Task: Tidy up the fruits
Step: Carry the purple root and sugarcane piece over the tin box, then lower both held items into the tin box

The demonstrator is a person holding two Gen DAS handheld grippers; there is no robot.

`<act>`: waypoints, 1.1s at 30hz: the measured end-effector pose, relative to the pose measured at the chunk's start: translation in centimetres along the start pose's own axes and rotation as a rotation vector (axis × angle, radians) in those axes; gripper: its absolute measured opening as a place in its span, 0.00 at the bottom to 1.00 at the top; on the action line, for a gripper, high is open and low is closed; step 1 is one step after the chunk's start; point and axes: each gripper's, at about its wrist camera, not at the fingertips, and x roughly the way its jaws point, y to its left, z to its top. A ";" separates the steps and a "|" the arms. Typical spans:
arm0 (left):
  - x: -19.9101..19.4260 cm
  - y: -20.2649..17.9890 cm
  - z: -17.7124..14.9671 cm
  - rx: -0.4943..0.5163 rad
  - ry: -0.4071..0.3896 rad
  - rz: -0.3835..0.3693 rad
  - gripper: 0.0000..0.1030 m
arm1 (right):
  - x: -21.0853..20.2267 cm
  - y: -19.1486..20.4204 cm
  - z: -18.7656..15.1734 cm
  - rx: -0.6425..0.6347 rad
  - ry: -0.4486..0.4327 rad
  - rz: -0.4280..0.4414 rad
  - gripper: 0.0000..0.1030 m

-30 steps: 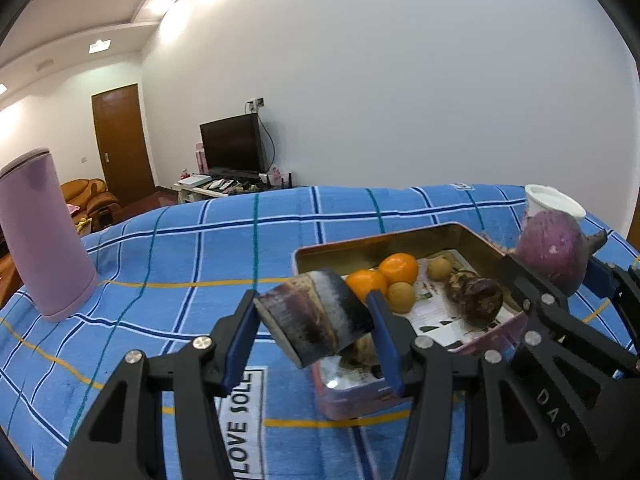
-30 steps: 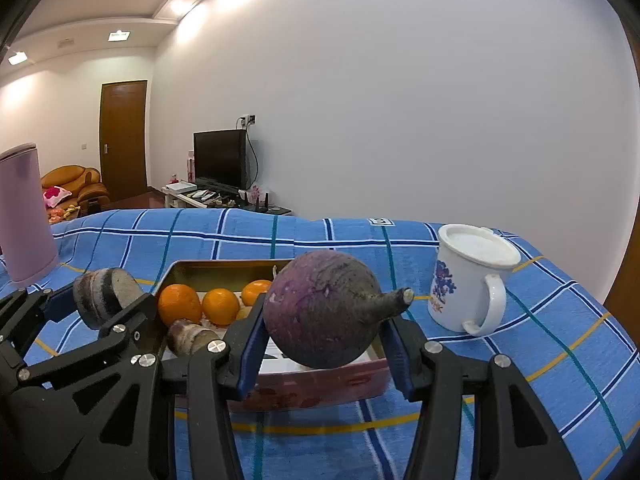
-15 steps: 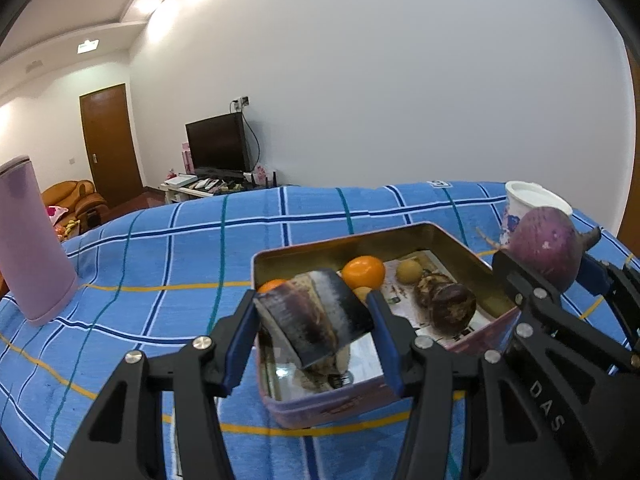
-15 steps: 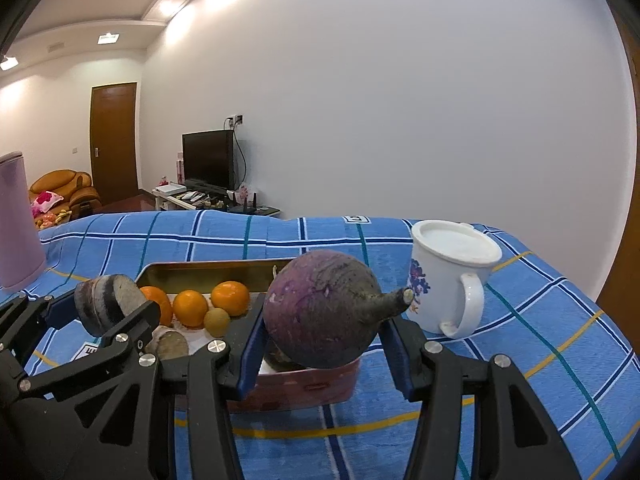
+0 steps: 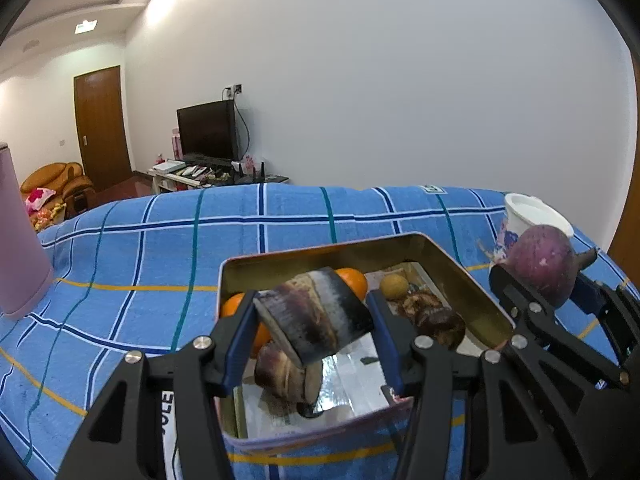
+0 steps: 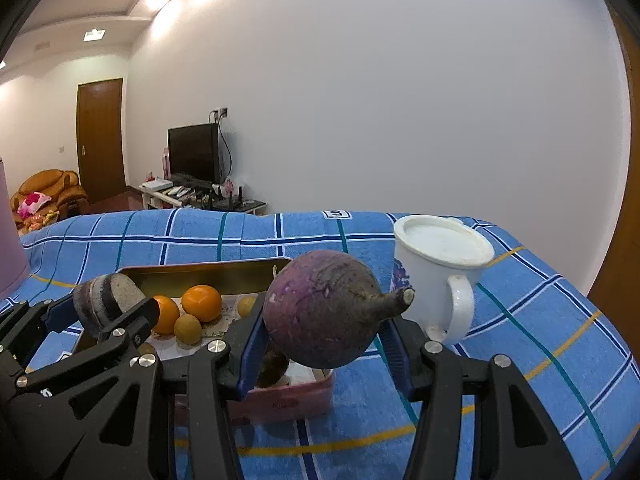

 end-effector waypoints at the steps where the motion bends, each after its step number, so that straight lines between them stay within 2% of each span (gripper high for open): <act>1: 0.2 0.1 0.1 -0.004 0.003 -0.001 0.54 | 0.3 0.0 0.2 0.002 0.009 0.007 0.53; 10: 2.1 1.2 1.5 -0.056 0.029 -0.008 0.54 | 3.0 0.4 2.0 -0.001 0.056 0.031 0.53; 14: 3.0 1.9 1.6 -0.073 0.057 0.003 0.54 | 5.2 0.5 2.6 0.024 0.115 0.082 0.53; 20: 4.3 2.7 1.3 -0.064 0.102 0.013 0.54 | 8.4 0.9 2.4 0.064 0.212 0.209 0.53; 27: 4.6 2.3 1.2 0.028 0.094 0.069 0.54 | 9.6 3.4 1.8 -0.093 0.204 0.194 0.53; 29: 4.6 2.3 1.2 0.034 0.094 0.068 0.54 | 10.3 3.3 1.6 -0.083 0.234 0.227 0.53; 33: 4.4 2.1 1.2 0.065 0.094 0.069 0.54 | 10.5 3.4 1.8 -0.117 0.234 0.239 0.53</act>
